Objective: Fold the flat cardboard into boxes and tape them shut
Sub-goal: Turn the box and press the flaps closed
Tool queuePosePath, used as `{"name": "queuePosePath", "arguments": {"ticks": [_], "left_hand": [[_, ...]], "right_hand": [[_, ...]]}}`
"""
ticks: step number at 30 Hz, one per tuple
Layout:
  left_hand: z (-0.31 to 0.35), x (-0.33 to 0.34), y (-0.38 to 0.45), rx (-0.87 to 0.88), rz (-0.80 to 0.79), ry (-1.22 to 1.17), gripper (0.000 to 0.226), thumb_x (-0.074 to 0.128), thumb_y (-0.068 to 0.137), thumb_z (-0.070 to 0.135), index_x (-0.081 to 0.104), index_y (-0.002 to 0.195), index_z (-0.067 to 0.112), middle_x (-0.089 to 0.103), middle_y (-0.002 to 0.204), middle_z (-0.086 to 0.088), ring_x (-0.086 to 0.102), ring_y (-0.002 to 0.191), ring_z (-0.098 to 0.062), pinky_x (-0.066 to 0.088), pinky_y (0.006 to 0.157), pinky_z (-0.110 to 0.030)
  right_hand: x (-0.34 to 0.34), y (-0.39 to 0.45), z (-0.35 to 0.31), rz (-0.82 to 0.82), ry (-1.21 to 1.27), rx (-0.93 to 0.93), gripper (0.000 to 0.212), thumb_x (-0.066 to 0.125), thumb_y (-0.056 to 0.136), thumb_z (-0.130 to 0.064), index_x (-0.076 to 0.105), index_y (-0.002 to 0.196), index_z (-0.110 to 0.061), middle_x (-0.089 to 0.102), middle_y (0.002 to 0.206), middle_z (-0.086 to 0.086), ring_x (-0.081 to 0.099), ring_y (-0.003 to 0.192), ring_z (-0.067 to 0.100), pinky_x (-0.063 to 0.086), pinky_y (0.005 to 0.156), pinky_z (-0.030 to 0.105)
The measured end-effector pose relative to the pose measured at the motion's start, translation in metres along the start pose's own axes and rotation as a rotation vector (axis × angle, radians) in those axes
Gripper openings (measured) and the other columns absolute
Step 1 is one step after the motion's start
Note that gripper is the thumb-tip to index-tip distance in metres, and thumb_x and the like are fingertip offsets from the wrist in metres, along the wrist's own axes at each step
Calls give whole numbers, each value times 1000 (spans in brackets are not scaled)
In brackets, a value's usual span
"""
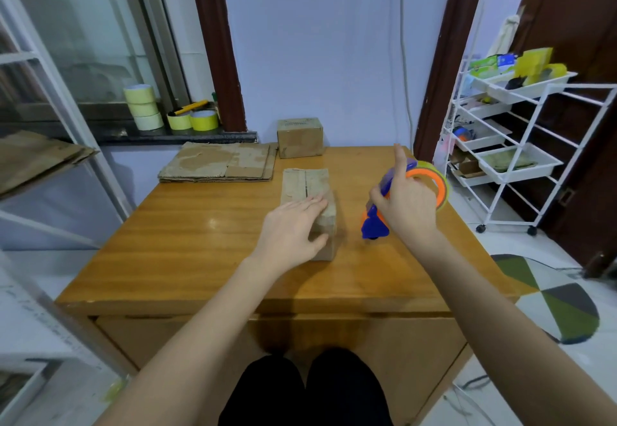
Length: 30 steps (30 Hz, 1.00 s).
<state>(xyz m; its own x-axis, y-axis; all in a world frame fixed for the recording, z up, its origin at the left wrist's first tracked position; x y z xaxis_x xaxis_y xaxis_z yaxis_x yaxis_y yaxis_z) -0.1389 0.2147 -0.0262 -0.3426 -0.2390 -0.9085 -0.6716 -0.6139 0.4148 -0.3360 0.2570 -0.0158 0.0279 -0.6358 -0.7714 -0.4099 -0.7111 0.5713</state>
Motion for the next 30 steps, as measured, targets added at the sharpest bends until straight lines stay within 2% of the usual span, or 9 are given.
{"name": "queuePosePath", "arguments": {"ticks": [3,8,12,15,16,18,20,25,30], "left_hand": [[0,-2,2,-42,2,-17,60,53,91,45,33,147,32,31,152,15,32,139,-7,36,105,-27],[2,-2,2,-73,-16,-55,59,55,90,40,35,146,33,32,152,16,31,139,-6,34,106,-27],[0,0,3,-89,-13,-65,59,56,89,39,37,145,33,35,150,16,34,137,-6,34,106,-26],[-1,0,4,-94,-13,-65,57,55,89,40,38,144,34,37,149,17,36,136,-6,37,103,-27],[-1,0,4,-96,-18,-66,57,55,90,40,38,144,34,37,149,17,36,136,-6,38,102,-27],[-2,0,5,-97,-27,-62,56,55,90,40,39,143,34,37,149,17,37,135,-6,39,100,-27],[-2,0,6,-96,-31,-56,54,54,91,40,40,143,34,37,149,17,38,134,-6,41,99,-27],[-1,0,4,-104,-16,-56,50,56,93,38,42,141,34,39,147,18,39,134,-6,41,99,-28],[3,-4,-1,-100,-39,-57,51,57,93,36,42,142,34,40,148,17,40,134,-9,39,101,-29]], "right_hand": [[2,6,-5,-2,48,-58,83,58,90,-17,3,153,-13,52,74,9,45,57,23,23,42,28],[14,5,-7,-26,275,-82,91,66,86,-9,5,153,-20,61,85,11,59,65,30,40,55,30],[27,-12,1,-120,389,-119,89,67,87,-12,8,153,-22,64,108,17,63,95,32,47,72,34],[27,-22,12,-140,407,-167,82,68,86,-10,20,151,-24,55,129,14,48,123,29,44,93,35],[26,-25,16,-132,420,-174,80,69,85,-9,24,149,-23,55,129,13,47,123,28,42,93,32],[22,-31,23,-124,472,-155,74,68,84,-7,31,146,-21,58,121,11,55,109,28,40,82,25],[19,-39,31,-124,517,-134,68,68,85,-7,35,142,-20,59,119,10,59,103,27,40,79,23],[14,-61,49,-159,546,-84,67,68,84,-7,32,140,-17,52,103,1,56,91,21,39,73,25],[14,-80,59,-172,549,-52,72,70,81,-5,30,140,-17,52,108,2,59,93,25,47,75,33]]}}
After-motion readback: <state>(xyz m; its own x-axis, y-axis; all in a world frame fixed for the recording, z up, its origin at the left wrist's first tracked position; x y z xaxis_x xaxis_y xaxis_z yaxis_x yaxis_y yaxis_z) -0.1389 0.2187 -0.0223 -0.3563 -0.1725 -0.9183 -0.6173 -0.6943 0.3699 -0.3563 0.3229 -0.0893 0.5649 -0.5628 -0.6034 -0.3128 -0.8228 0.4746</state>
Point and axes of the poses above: each hand's wrist, its own y-axis towards the middle knuckle, its own x-axis out of the palm, z = x × y, the point moved 2 cm from there along y, towards the middle knuckle
